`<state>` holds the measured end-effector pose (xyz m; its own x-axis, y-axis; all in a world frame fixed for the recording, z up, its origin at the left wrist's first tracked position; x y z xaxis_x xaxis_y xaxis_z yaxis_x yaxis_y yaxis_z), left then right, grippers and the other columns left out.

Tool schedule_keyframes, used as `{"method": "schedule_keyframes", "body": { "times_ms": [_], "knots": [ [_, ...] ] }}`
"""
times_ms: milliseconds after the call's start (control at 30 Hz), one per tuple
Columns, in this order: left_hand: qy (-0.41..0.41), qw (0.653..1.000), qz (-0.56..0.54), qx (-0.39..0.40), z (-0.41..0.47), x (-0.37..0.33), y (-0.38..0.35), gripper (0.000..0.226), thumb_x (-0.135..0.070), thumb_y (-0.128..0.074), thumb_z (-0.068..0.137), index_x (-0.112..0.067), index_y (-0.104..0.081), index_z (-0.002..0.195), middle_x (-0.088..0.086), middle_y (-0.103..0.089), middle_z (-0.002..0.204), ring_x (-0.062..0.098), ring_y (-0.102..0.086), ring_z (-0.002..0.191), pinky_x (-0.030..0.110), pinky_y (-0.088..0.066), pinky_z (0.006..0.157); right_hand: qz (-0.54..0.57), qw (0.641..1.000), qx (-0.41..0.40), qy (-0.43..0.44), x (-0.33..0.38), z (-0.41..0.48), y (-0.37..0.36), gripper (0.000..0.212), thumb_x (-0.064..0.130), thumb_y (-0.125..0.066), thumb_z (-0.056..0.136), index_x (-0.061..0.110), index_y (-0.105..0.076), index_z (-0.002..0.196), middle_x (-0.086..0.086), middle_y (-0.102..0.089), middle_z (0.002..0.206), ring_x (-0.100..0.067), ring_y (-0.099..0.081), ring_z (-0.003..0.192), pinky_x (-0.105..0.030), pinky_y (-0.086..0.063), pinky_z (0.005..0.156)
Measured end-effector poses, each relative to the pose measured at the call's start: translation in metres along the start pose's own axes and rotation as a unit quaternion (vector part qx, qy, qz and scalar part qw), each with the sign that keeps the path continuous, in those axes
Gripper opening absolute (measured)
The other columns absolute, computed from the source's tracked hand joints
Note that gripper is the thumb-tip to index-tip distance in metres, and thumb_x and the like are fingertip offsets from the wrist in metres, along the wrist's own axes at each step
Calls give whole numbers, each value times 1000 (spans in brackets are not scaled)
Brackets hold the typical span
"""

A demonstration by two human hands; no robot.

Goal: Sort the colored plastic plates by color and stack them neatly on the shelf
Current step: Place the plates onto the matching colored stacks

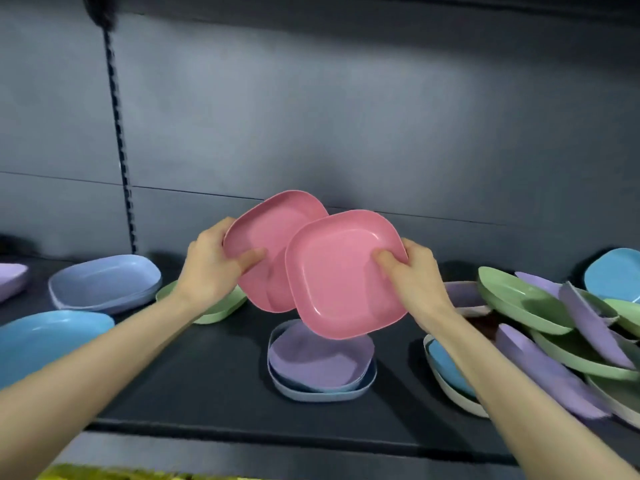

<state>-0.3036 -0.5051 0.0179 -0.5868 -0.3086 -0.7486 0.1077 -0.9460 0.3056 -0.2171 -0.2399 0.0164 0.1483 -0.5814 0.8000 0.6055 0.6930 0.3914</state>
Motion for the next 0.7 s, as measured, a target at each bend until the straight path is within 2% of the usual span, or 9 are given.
{"method": "schedule_keyframes", "body": {
  "times_ms": [100,200,267,367,467,600,700],
  "knots": [
    [20,1000,-4,-22,-20,7,35,30,-11,-74,77,-18,-58,101,-6,-63,87,22,-60,86,31,-48,73,45,999,19,-6,10,-21,-24,15,17,-54,89,5,-62,92,-11,-65,88,-21,-53,76,-33,-43,68],
    [34,998,-8,-48,-33,13,71,30,-9,-74,78,-14,-56,101,-9,-61,85,23,-59,84,35,-49,75,71,997,27,5,31,-34,-44,6,15,-61,85,12,-60,90,-5,-65,86,-21,-57,77,-34,-47,70],
    [35,997,0,-61,-38,18,92,30,-8,-74,77,-12,-55,101,-9,-60,84,24,-58,83,37,-49,75,89,995,35,5,45,-40,-57,15,12,-66,81,18,-55,89,2,-63,84,-18,-58,76,-33,-49,70],
    [37,996,14,-75,-41,28,124,32,-8,-74,76,-13,-54,101,-9,-59,82,24,-58,81,33,-50,68,118,992,48,6,65,-50,-79,30,7,-70,77,19,-53,98,9,-61,87,-8,-59,76,-24,-49,65],
    [41,996,19,-80,-40,45,156,36,-10,-75,75,-18,-52,102,-9,-59,84,25,-59,84,38,-50,72,130,991,44,10,83,-58,-106,34,4,-71,75,19,-53,100,11,-61,87,-5,-59,76,-22,-49,66],
    [34,997,15,-71,-36,69,198,38,-8,-75,76,-18,-48,102,-7,-58,86,20,-57,82,31,-44,72,143,989,31,14,106,-67,-148,34,7,-73,75,19,-53,100,11,-61,88,-6,-60,78,-22,-49,65],
    [26,999,0,-46,-28,90,228,36,-5,-71,79,-14,-45,103,-12,-56,86,9,-56,79,25,-45,66,150,988,24,11,124,-75,-188,34,9,-74,76,20,-54,101,10,-62,91,-13,-61,84,-30,-50,72]
  ]
}}
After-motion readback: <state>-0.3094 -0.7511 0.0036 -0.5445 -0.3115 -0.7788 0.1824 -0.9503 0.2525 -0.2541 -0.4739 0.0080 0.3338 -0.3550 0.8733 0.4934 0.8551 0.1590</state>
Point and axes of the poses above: each hand's wrist, its own z-axis towards the middle knuckle, its own y-axis out of the back of the hand, x = y × z, the point moved 10 cm from there along z, towards the middle knuckle
